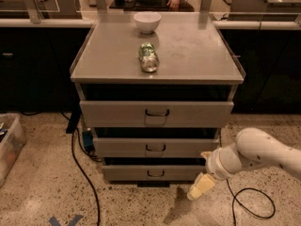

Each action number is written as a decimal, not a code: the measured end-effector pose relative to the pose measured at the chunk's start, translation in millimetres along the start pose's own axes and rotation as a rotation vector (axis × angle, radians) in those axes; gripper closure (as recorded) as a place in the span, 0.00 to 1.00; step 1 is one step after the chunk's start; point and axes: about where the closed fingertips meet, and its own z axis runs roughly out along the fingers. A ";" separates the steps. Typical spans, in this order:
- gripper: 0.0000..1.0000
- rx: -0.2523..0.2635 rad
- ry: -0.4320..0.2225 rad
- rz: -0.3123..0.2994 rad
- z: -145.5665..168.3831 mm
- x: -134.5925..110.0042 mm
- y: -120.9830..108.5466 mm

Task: Open bottom drawer

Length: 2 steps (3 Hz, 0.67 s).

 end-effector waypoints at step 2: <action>0.00 -0.113 -0.073 0.074 89.2 26.8 -4.0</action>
Offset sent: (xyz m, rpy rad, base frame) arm 0.0140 0.0137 -0.0476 0.0790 0.0268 -0.0079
